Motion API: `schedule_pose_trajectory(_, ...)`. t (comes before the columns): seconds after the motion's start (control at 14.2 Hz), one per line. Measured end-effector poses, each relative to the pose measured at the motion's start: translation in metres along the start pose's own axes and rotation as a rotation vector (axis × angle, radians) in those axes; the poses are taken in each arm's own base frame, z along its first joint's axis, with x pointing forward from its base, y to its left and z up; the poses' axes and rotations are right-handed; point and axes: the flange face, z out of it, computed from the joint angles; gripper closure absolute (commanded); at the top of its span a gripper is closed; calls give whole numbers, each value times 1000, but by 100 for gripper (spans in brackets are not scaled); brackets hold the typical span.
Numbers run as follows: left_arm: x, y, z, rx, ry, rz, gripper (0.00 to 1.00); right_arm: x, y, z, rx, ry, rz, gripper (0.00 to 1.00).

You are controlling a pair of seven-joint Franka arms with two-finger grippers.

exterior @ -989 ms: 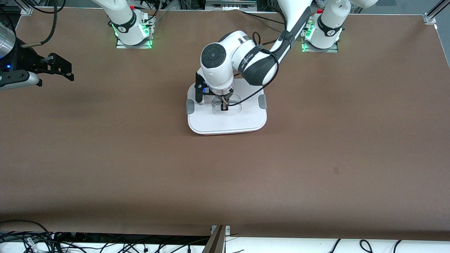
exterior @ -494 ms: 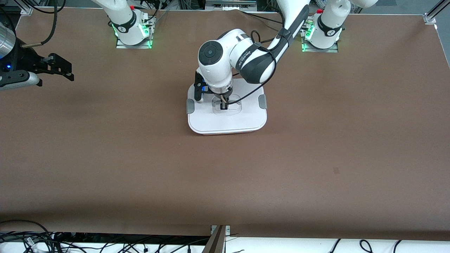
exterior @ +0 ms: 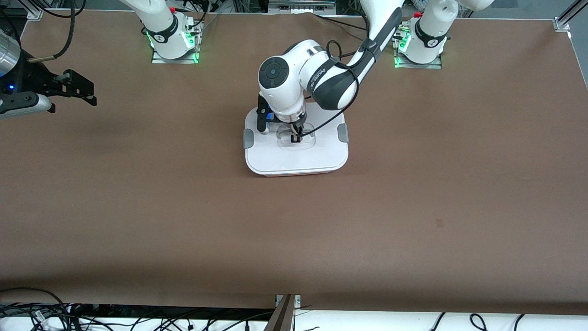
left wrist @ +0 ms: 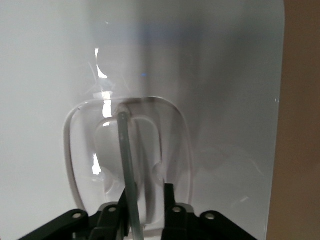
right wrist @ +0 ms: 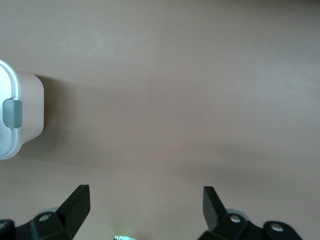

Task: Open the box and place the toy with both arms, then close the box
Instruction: 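Open the left gripper and release the lid handle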

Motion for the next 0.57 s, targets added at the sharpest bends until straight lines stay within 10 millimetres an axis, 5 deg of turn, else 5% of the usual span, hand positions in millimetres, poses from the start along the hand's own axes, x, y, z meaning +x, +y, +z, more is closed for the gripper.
schedule_pose_trajectory(0.57,-16,-21,-47,38,61,-104,0,0,0,0,0,-2,0,0)
